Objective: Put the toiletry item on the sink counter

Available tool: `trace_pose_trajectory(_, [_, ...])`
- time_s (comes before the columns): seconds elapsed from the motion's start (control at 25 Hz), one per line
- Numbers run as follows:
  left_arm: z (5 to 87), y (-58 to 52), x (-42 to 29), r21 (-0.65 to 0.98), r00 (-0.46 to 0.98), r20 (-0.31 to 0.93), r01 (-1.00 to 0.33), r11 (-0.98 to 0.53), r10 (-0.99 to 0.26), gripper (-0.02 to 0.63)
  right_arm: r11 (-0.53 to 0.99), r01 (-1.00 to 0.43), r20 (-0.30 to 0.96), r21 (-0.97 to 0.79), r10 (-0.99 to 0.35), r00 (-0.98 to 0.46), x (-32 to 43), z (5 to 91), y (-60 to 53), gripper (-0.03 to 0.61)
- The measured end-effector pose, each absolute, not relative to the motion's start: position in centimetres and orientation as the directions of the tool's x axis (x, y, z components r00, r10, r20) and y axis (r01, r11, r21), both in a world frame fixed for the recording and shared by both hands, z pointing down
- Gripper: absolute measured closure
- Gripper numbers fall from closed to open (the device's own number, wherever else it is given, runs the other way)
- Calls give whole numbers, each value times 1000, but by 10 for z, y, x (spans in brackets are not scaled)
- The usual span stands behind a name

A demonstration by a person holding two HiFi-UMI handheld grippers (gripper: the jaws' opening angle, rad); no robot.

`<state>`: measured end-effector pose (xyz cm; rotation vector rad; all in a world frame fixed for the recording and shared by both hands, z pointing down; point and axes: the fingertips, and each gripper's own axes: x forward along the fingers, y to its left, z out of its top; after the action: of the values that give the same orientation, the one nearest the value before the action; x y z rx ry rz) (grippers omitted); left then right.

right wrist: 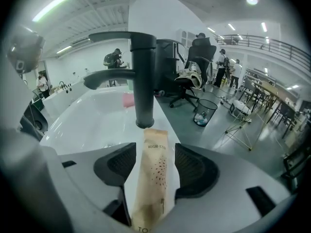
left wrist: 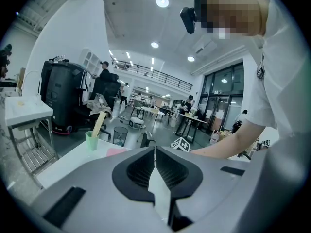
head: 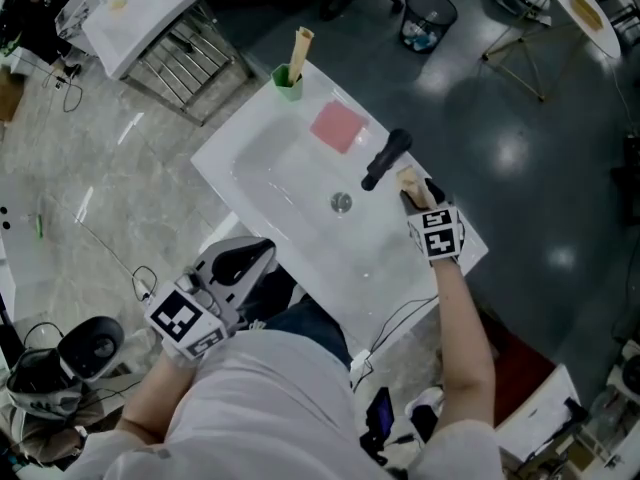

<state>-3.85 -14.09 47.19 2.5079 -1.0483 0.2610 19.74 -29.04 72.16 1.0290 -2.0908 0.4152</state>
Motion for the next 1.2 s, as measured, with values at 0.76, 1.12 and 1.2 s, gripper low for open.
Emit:
trace_pose_trajectory(0.76, [437,-159,-4,286,809,233,-588,-757,-540,595,515,-857,596,12,-692,-408,205,586,-251,548])
trace_pose_trajectory(1.12, [414,-176,39,292,887,170,-462,-837,-430,595,383,-922,468,-64,-804,-366,205,499,-210,552])
trace_pose_trajectory(1.2, [411,-178,51,297,903,160,-428,-854,-398,595,342,-936,437,-81,-832,-342,208,481,-200,552])
